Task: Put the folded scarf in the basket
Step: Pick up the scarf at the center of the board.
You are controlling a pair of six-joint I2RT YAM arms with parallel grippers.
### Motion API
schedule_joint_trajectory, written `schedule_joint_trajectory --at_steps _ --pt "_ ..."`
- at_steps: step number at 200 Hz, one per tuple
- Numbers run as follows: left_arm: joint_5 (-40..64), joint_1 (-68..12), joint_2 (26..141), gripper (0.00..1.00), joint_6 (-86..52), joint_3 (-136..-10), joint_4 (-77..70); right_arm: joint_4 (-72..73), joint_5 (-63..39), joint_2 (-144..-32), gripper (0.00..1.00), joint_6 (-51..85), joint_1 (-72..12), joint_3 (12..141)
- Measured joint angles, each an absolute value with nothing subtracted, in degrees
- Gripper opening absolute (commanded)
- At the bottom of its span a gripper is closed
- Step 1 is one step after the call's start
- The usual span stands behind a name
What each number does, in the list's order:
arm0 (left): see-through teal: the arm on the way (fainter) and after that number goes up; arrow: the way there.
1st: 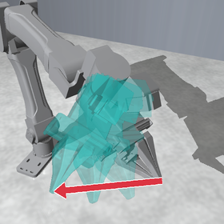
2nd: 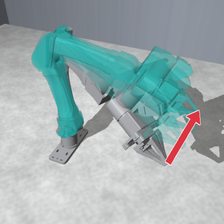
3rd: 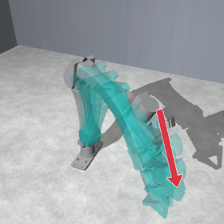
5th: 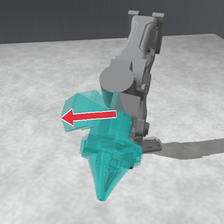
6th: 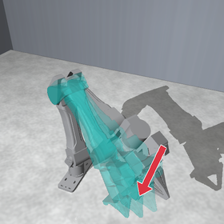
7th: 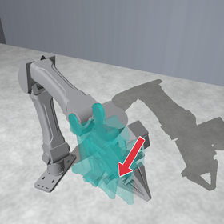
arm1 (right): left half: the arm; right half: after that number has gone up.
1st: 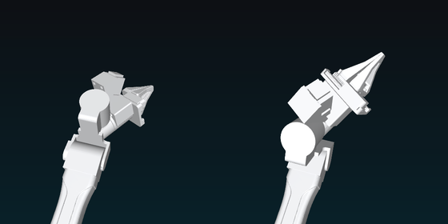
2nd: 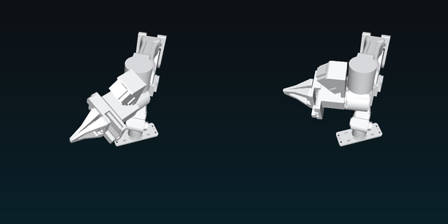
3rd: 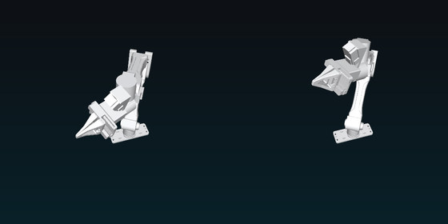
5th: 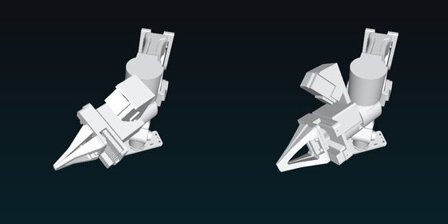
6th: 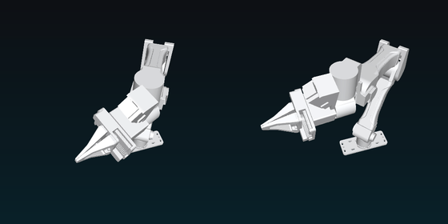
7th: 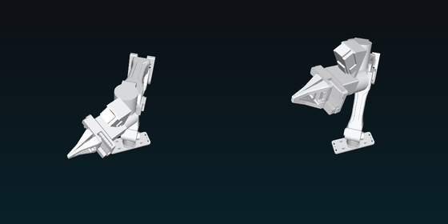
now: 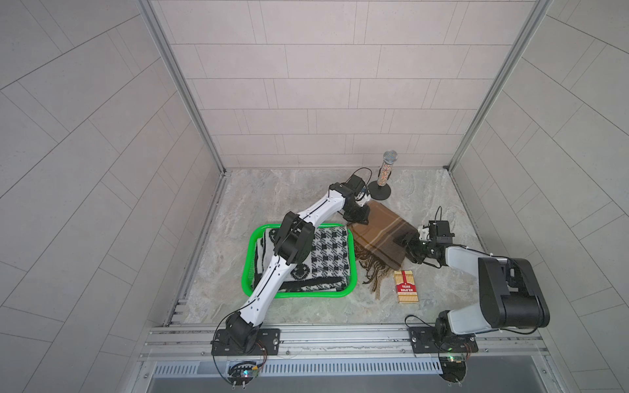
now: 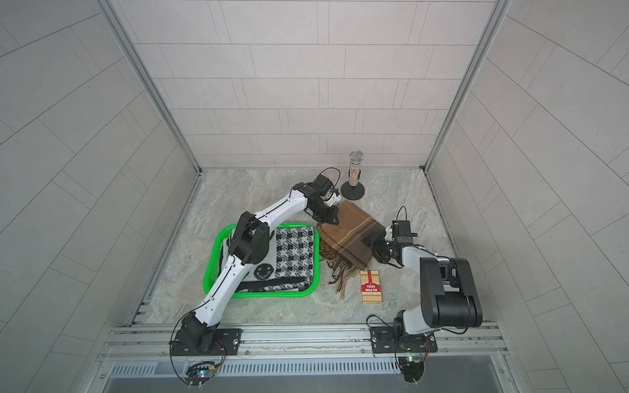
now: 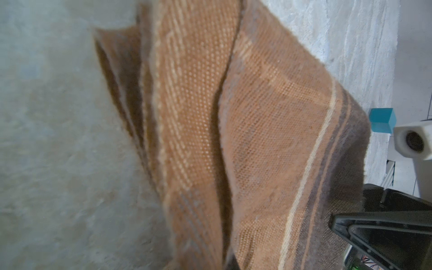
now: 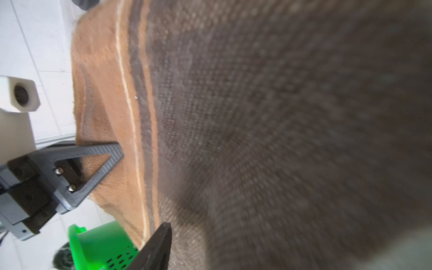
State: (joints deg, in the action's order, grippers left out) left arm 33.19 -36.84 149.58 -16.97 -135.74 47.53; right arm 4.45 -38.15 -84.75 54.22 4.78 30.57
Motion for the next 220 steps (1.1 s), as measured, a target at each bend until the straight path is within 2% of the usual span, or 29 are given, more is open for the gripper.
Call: schedule_joint_trajectory --at_steps 12,31,48,117,162,220 --pt "33.4 -36.8 149.6 0.00 -17.8 -135.7 47.1 5.4 -38.2 -85.5 0.39 55.3 4.5 30.5" --pt "33.5 -36.8 149.6 0.00 -19.2 -135.7 46.7 5.1 -36.8 -85.8 0.14 56.2 3.9 30.4" --pt "33.8 -36.8 149.6 0.00 -21.0 -135.7 46.2 3.8 -35.5 -85.7 0.00 55.9 3.4 30.6" --pt "33.8 -36.8 147.4 0.00 -27.6 -135.7 45.3 -8.2 -29.6 -79.9 0.00 55.0 1.1 39.1" --pt "33.4 -36.6 141.8 0.00 -31.3 -135.7 45.4 -17.3 -27.4 -74.5 0.00 53.3 0.1 47.0" --pt "32.1 -35.2 134.1 0.00 -33.5 -135.7 49.3 -26.9 -27.6 -72.8 0.00 51.1 -1.4 56.1"
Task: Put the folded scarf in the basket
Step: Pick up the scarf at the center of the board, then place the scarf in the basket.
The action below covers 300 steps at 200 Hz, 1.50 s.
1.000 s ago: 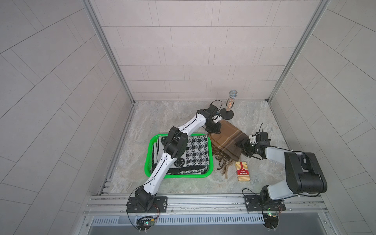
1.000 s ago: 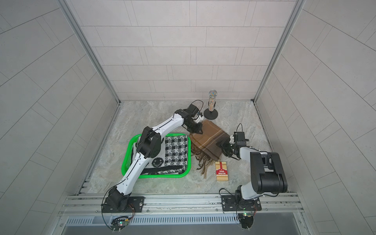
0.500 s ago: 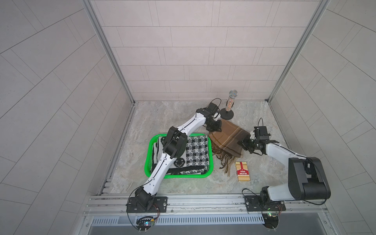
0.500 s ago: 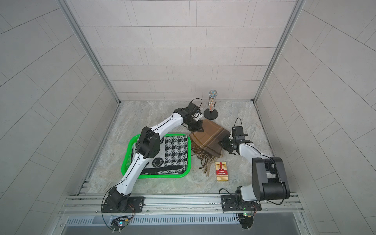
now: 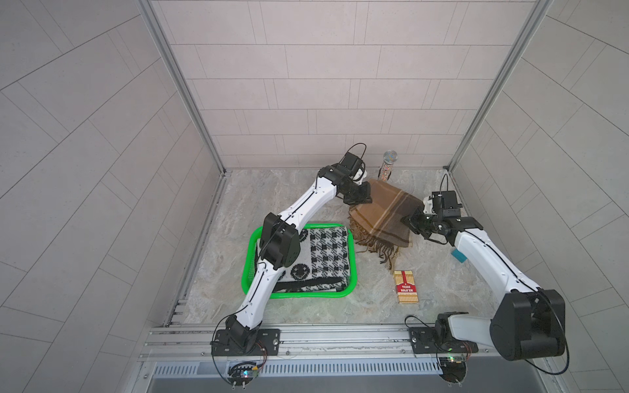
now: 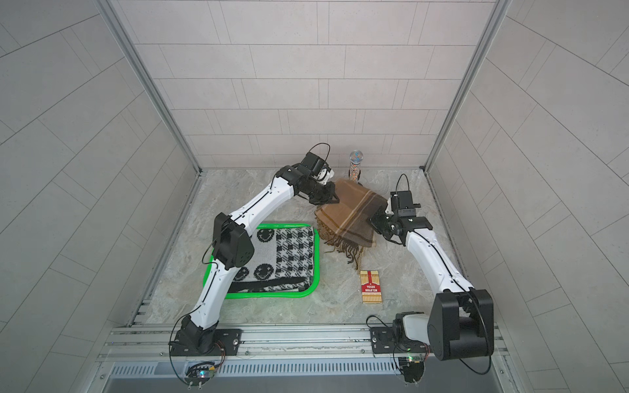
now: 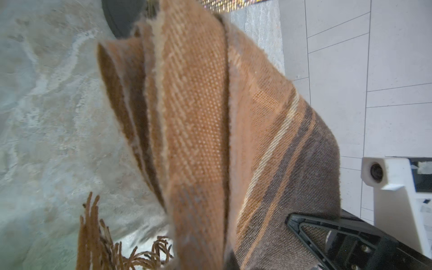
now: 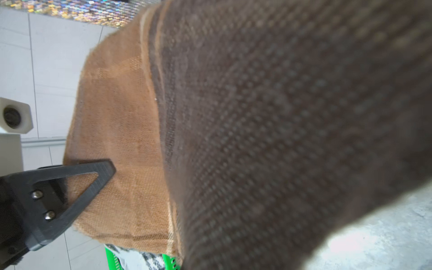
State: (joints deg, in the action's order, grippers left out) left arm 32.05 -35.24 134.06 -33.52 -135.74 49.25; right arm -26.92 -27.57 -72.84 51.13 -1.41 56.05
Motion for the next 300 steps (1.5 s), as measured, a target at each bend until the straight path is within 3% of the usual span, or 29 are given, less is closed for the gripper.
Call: schedule_joint_trajectory --at_steps 87,210,247,300 --pt "33.0 -27.6 117.2 0.00 -36.6 -121.3 49.1 -33.8 -29.8 -76.5 0.00 49.8 -9.9 72.4" --pt "42.8 -3.9 105.4 0.00 -38.1 -102.9 39.2 -41.4 -30.2 -112.9 0.00 44.7 -24.9 121.5" --pt "44.6 0.4 98.6 0.00 -38.1 -94.3 38.8 -42.8 -30.2 -113.7 0.00 43.9 -29.7 120.6" --pt "44.4 1.8 84.5 0.00 -37.9 -77.5 38.4 -40.1 -29.0 -106.2 0.00 44.2 -34.8 104.9"
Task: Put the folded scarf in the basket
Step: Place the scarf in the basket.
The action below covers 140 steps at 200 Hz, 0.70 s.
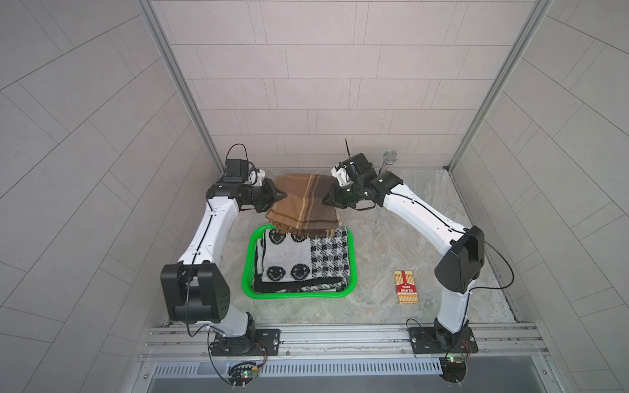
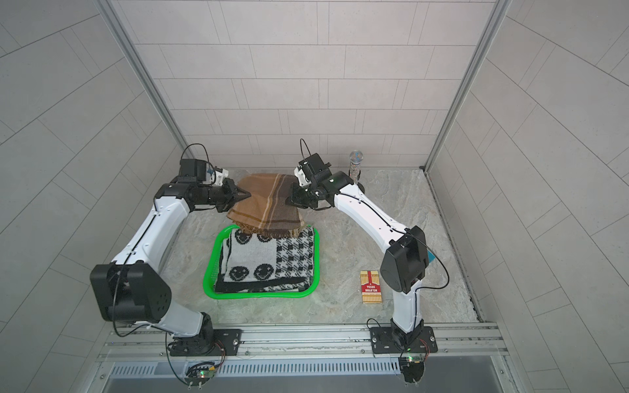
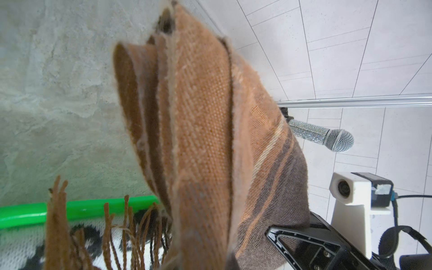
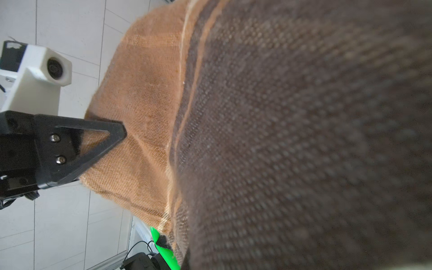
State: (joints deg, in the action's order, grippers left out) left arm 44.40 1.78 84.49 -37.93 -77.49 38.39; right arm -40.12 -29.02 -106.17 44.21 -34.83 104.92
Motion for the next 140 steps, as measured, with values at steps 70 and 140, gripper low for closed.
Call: schedule_joint_trajectory --at_steps 70,140 --pt "43.6 2.5 67.6 0.00 -39.0 -60.7 37.8 -36.2 -27.9 -94.7 0.00 45.5 -39.4 91.4" --pt "41.3 2.5 59.2 0.00 -38.9 -52.0 40.6 -33.4 -26.4 -92.0 0.00 47.0 -43.8 82.1"
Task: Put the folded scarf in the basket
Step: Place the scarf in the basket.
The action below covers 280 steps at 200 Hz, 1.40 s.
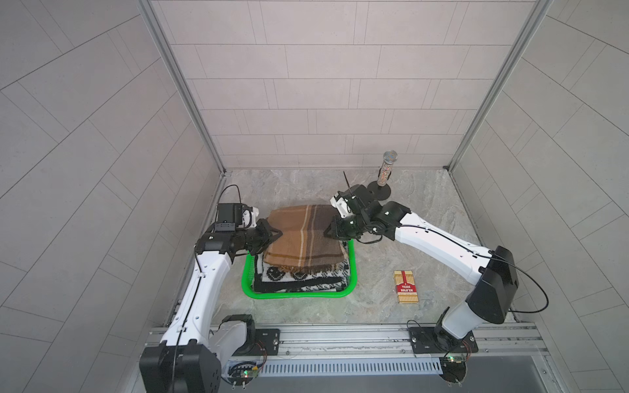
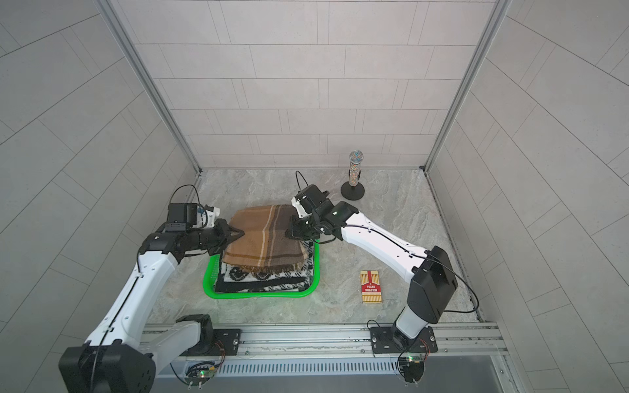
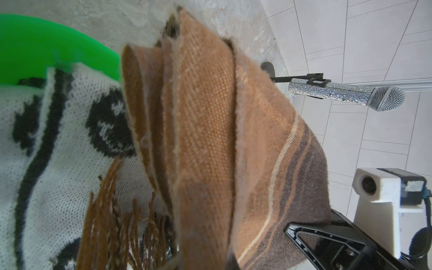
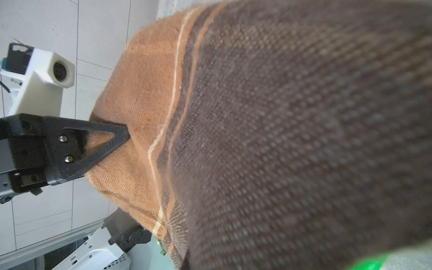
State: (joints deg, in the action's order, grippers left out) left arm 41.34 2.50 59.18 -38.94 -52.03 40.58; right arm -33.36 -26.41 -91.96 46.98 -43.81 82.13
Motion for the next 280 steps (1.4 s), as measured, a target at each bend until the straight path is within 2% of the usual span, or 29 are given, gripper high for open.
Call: schedule_joint_trajectory --at_steps 58,132,153,162,184,207,231,280 --pt "37.5 2.5 53.4 0.00 -38.1 -46.5 43.8 -30.2 -26.4 -91.5 0.00 48.0 -45.4 77.9" --pt "36.0 2.4 55.4 0.00 -35.8 -41.6 41.9 -25.4 -26.0 -92.1 0.00 49.3 -46.5 71.8" --pt "35.0 2.3 56.5 0.15 -35.3 -41.4 41.8 -24.3 -25.3 -93.2 0.00 49.4 -46.7 71.1" --pt "34.3 2.2 56.6 0.17 -35.1 -41.3 41.9 -24.1 -24.8 -93.7 0.00 49.4 -46.7 70.9" --pt "31.5 2.1 56.1 0.21 -36.1 -40.7 41.8 -24.0 -23.4 -94.2 0.26 49.4 -46.9 70.1" --pt "27.1 2.4 54.2 0.31 -38.1 -38.4 41.9 -25.2 -20.9 -94.2 0.42 49.8 -46.6 68.8" --pt "23.5 2.5 51.4 0.32 -39.8 -36.7 41.9 -26.9 -18.0 -94.0 0.49 49.7 -46.3 67.4" --pt "18.5 2.6 50.7 0.28 -40.9 -36.2 41.8 -28.1 -13.6 -89.4 0.50 49.6 -46.2 63.6"
